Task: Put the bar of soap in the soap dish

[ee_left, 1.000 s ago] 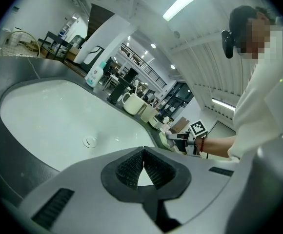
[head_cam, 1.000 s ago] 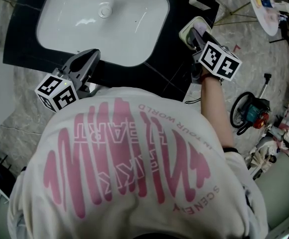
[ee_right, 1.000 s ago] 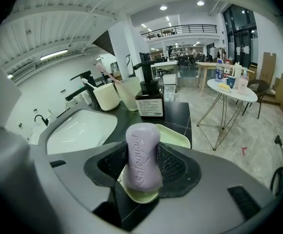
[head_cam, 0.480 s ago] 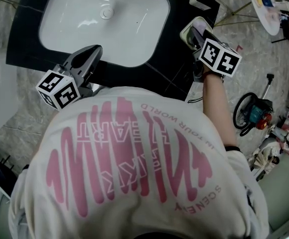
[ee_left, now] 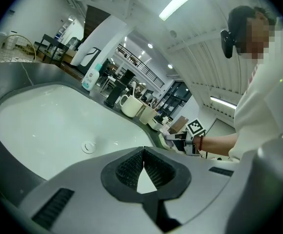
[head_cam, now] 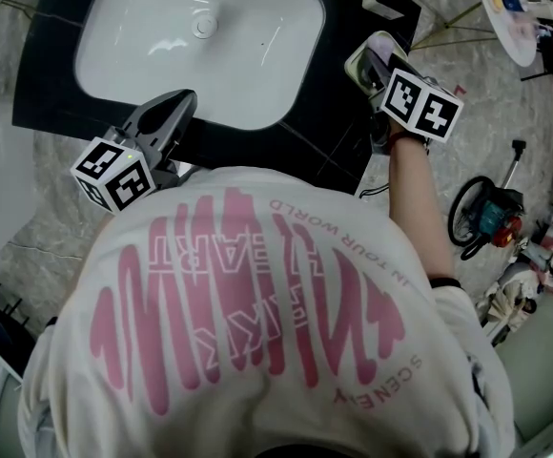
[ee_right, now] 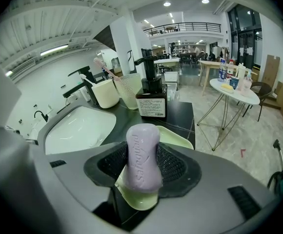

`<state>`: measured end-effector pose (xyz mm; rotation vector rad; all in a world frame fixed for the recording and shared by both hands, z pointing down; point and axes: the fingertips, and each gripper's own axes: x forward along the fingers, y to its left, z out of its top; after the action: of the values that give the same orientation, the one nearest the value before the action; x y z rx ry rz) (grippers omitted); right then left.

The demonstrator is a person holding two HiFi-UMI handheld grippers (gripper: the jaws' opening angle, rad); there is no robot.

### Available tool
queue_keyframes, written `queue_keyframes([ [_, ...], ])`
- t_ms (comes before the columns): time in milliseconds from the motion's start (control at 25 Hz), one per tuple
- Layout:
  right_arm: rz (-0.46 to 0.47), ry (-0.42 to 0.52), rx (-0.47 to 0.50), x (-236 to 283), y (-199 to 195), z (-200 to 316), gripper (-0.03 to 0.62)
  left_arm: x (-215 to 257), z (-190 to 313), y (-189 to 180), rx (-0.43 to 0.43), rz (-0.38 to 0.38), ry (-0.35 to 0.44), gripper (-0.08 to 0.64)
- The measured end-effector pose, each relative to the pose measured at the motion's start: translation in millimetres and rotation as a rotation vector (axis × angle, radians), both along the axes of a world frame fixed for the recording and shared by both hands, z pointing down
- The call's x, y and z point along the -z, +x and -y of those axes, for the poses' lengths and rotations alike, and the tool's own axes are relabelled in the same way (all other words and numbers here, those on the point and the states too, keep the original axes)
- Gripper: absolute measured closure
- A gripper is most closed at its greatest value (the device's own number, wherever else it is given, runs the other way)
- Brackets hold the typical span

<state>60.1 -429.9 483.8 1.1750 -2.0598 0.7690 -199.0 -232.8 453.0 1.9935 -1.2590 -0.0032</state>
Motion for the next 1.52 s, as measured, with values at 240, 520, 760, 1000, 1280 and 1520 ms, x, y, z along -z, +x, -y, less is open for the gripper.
queue_keyframes([
  [240, -0.002, -0.004, 0.003, 0, -2, 1, 0.388, 0, 0, -1, 0.001, -0.001, -0.001, 0.552],
  [520, -0.001, -0.018, 0.005, -1, -2, 2, 0.388, -1, -1, 0, -0.002, 0.002, -0.005, 0.552],
  [760, 0.001, -0.024, 0.010, -3, -3, 3, 0.388, -2, -3, 0, 0.004, 0.002, -0.008, 0.552],
  [1000, 0.002, -0.025, 0.010, -2, -3, 4, 0.388, -2, -4, 0, 0.011, 0.001, -0.010, 0.552],
  [1280, 0.013, -0.040, 0.032, -5, -5, 4, 0.388, -2, -5, 0, 0.019, -0.002, -0.011, 0.552],
  [1520, -0.009, -0.052, 0.076, -9, -11, 1, 0.387, -3, -7, -1, 0.022, 0.001, -0.017, 0.552],
])
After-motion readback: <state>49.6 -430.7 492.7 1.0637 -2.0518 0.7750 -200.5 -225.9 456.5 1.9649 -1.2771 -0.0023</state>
